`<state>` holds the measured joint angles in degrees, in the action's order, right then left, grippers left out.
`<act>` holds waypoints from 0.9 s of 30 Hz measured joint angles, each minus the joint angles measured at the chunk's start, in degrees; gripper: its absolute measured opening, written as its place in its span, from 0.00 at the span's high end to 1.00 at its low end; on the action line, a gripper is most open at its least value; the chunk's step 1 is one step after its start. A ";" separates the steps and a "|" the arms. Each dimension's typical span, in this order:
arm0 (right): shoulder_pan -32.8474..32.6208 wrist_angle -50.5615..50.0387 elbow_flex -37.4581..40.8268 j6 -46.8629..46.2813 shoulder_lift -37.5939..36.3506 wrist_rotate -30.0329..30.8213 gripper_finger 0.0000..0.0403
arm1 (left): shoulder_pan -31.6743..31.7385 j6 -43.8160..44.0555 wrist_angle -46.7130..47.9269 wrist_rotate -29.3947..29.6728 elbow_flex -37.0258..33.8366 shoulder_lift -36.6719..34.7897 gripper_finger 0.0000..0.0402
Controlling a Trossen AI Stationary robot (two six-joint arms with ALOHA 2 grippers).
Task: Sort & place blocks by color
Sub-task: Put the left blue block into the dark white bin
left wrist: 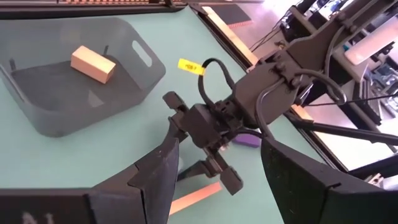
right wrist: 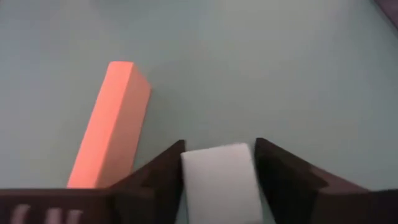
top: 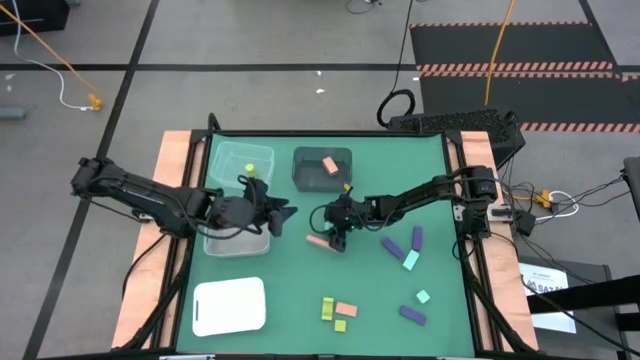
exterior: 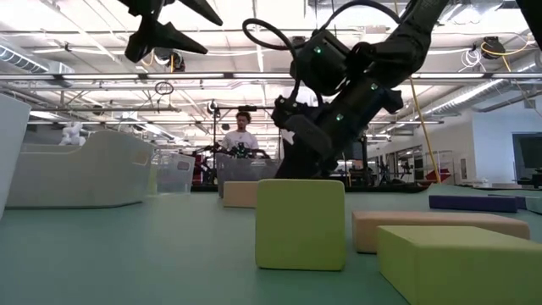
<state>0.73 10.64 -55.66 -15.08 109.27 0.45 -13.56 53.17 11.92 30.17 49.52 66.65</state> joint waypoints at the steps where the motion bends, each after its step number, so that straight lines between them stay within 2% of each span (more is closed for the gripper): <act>1: 0.02 -0.02 0.00 -0.63 0.00 -0.02 0.61 | 0.10 0.14 -0.04 -0.01 0.00 0.24 0.43; 3: 0.04 -0.14 0.02 -1.66 -0.14 -0.42 0.71 | 0.36 0.97 -0.07 -0.02 0.00 0.60 0.43; 11: 0.08 -1.04 0.28 -4.46 -5.03 -3.19 0.72 | 0.37 3.16 -0.20 -0.66 0.00 1.38 0.43; 14: 0.67 -0.27 0.22 -6.45 -8.48 -3.54 0.72 | 0.37 0.50 -0.22 -0.65 0.00 1.38 0.43; 20: 2.41 1.78 0.22 -16.27 -16.67 -3.61 0.72 | -0.07 -16.93 -0.57 -0.70 0.00 1.38 0.43; 23: 3.34 5.30 0.17 -20.04 -20.20 -3.53 0.72 | -0.07 -30.93 -2.88 -0.68 0.00 1.38 0.43; 27: 3.43 14.71 0.15 -23.41 -23.40 -3.45 0.72 | 0.11 -50.74 -10.59 -0.69 0.00 1.38 0.43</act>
<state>4.17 25.35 -55.51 -38.49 85.87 -3.00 -13.45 2.42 1.33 29.49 49.52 68.03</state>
